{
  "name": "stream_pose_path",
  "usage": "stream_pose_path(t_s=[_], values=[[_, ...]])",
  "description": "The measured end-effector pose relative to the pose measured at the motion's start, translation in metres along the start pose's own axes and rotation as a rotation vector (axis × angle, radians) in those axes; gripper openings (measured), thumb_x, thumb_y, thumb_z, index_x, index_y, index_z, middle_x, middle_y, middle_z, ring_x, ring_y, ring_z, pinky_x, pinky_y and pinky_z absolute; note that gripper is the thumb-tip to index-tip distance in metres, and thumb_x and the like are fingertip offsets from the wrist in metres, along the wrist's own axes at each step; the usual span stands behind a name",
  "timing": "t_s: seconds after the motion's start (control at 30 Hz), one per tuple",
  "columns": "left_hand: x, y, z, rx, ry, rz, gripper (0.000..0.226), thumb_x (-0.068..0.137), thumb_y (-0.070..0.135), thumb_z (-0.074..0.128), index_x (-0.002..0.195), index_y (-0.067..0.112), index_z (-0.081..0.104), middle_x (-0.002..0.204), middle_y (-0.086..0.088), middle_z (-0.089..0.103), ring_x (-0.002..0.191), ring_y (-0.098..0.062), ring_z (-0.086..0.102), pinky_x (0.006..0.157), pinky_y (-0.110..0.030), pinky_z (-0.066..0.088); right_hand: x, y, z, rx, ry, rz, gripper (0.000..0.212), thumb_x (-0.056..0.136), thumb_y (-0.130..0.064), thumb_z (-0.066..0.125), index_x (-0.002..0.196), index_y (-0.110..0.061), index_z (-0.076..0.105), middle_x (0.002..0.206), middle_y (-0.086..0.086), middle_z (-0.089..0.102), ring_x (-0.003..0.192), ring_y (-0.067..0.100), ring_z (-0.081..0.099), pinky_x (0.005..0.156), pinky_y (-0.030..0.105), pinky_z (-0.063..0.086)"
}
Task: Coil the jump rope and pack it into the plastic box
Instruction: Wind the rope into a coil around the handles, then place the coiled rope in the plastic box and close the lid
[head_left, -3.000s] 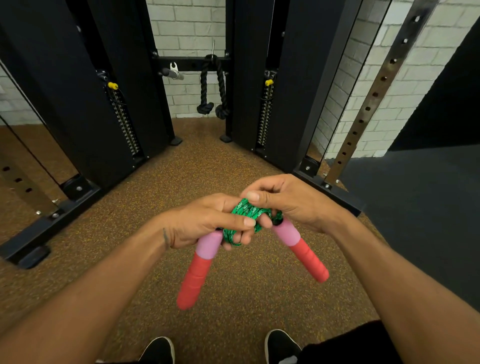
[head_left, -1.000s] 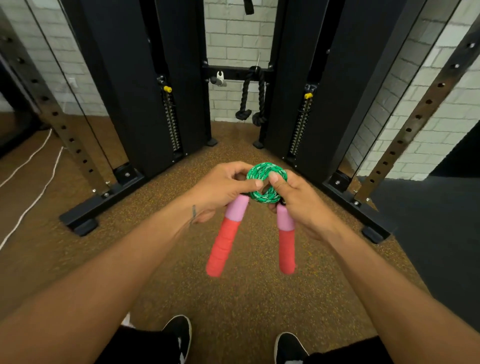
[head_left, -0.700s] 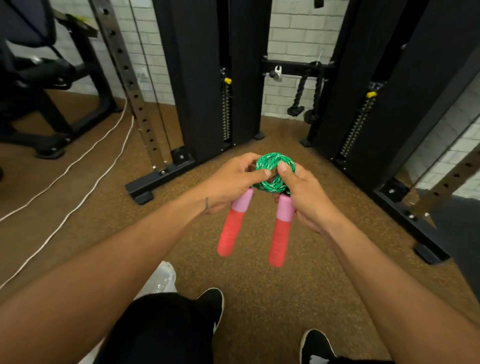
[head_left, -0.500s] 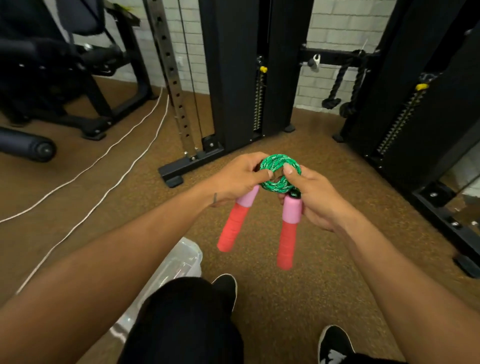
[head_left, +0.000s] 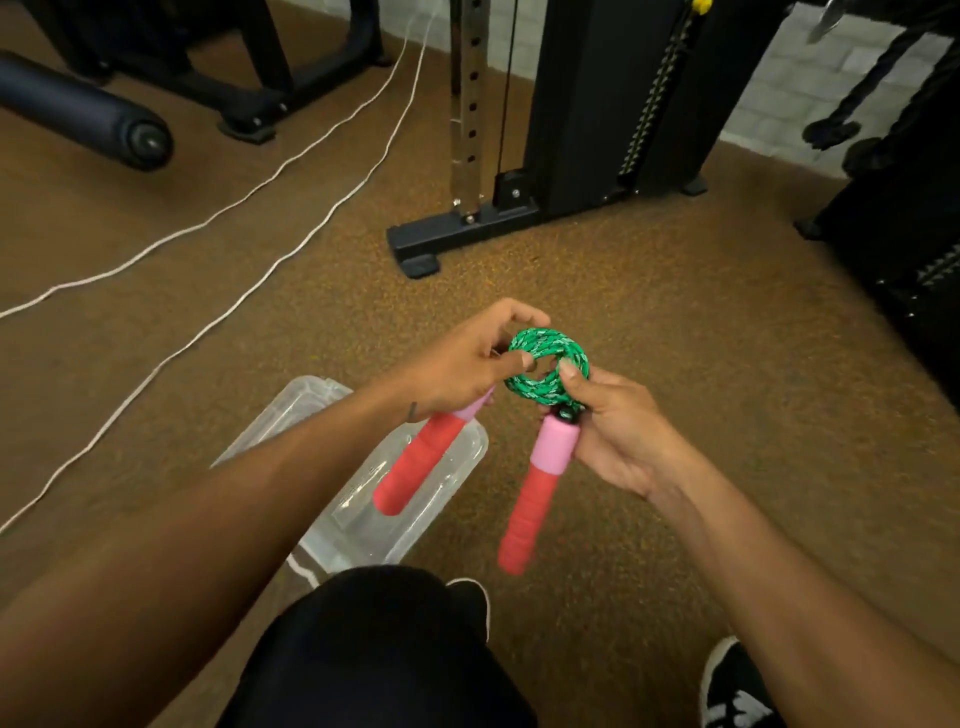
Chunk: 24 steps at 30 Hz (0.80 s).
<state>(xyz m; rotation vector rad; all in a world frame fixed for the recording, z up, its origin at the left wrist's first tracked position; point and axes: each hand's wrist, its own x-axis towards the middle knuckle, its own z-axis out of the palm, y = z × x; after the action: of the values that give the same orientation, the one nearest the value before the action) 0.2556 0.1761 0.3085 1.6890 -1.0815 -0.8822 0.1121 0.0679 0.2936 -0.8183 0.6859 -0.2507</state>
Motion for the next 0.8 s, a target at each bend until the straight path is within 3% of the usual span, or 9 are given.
stream_pose_path(t_s=[0.07, 0.2, 0.27, 0.37, 0.43, 0.6, 0.63, 0.73, 0.8], values=[[-0.009, -0.022, -0.011, -0.002, 0.015, -0.031, 0.034, 0.098, 0.008, 0.053, 0.130, 0.018, 0.048, 0.112, -0.012, 0.065, 0.081, -0.014, 0.057, 0.057, -0.022, 0.050, 0.010, 0.020, 0.011, 0.020, 0.014, 0.050, 0.019, 0.100, -0.003, 0.047, 0.108, 0.002, 0.064, 0.088, 0.011, 0.074, 0.071, 0.017, 0.068, 0.058, 0.025, 0.057], [-0.017, -0.066, -0.028, 0.011, 0.026, -0.082, 0.033, 0.096, 0.020, 0.054, 0.127, 0.030, 0.050, 0.113, -0.008, 0.065, 0.090, -0.023, 0.062, 0.074, -0.048, 0.058, 0.034, 0.059, 0.029, 0.033, 0.058, 0.131, 0.021, 0.100, -0.005, 0.049, 0.116, 0.000, 0.060, 0.104, 0.019, 0.068, 0.082, 0.026, 0.062, 0.065, 0.037, 0.054], [-0.019, -0.085, -0.037, 0.010, 0.033, -0.094, 0.035, 0.092, 0.025, 0.055, 0.126, 0.033, 0.052, 0.113, -0.010, 0.066, 0.098, -0.032, 0.063, 0.080, -0.057, 0.056, 0.048, 0.076, 0.039, 0.061, 0.087, 0.146, 0.016, 0.102, -0.006, 0.047, 0.107, -0.004, 0.062, 0.094, 0.015, 0.072, 0.070, 0.021, 0.068, 0.061, 0.035, 0.055], [-0.016, -0.114, -0.049, 0.040, 0.034, -0.127, 0.034, 0.095, 0.017, 0.054, 0.128, 0.026, 0.051, 0.111, -0.020, 0.064, 0.081, -0.022, 0.057, 0.059, -0.039, 0.054, 0.071, 0.102, 0.051, 0.033, 0.164, 0.169, 0.017, 0.103, -0.010, 0.048, 0.111, -0.005, 0.062, 0.093, 0.012, 0.069, 0.064, 0.017, 0.064, 0.065, 0.036, 0.053], [-0.013, -0.134, -0.056, 0.050, 0.034, -0.146, 0.034, 0.097, 0.012, 0.054, 0.129, 0.025, 0.051, 0.109, -0.021, 0.064, 0.079, -0.016, 0.054, 0.055, -0.033, 0.050, 0.085, 0.117, 0.055, 0.024, 0.196, 0.195, 0.023, 0.103, -0.011, 0.048, 0.121, -0.003, 0.059, 0.097, 0.014, 0.069, 0.070, 0.019, 0.063, 0.071, 0.039, 0.051], [-0.012, -0.175, -0.061, 0.069, 0.008, -0.204, 0.034, 0.097, 0.013, 0.054, 0.127, 0.028, 0.052, 0.103, -0.019, 0.064, 0.074, -0.022, 0.056, 0.061, -0.038, 0.054, 0.107, 0.147, 0.057, 0.049, 0.242, 0.261, 0.026, 0.104, -0.008, 0.047, 0.127, -0.002, 0.057, 0.118, 0.023, 0.068, 0.096, 0.032, 0.066, 0.099, 0.055, 0.050], [-0.011, -0.182, -0.059, 0.075, 0.009, -0.209, 0.033, 0.098, 0.013, 0.054, 0.128, 0.028, 0.052, 0.100, -0.015, 0.064, 0.073, -0.022, 0.057, 0.061, -0.037, 0.055, 0.112, 0.153, 0.056, 0.045, 0.255, 0.268, 0.026, 0.104, -0.008, 0.046, 0.127, -0.003, 0.056, 0.119, 0.023, 0.067, 0.095, 0.032, 0.067, 0.099, 0.056, 0.050], [-0.010, -0.199, -0.052, 0.179, 0.030, -0.216, 0.034, 0.099, 0.008, 0.051, 0.131, 0.021, 0.050, 0.092, 0.011, 0.059, 0.069, 0.001, 0.055, 0.063, -0.017, 0.048, 0.126, 0.172, 0.054, -0.012, 0.319, 0.277, 0.021, 0.104, -0.009, 0.047, 0.121, -0.005, 0.060, 0.111, 0.020, 0.069, 0.086, 0.027, 0.067, 0.099, 0.056, 0.050], [-0.008, -0.210, -0.045, 0.261, 0.028, -0.206, 0.037, 0.097, 0.006, 0.050, 0.132, 0.019, 0.047, 0.101, 0.003, 0.064, 0.085, -0.010, 0.063, 0.076, -0.027, 0.051, 0.135, 0.183, 0.052, -0.069, 0.378, 0.293, 0.014, 0.104, -0.011, 0.048, 0.105, -0.010, 0.062, 0.098, 0.014, 0.070, 0.080, 0.024, 0.066, 0.097, 0.055, 0.052]])
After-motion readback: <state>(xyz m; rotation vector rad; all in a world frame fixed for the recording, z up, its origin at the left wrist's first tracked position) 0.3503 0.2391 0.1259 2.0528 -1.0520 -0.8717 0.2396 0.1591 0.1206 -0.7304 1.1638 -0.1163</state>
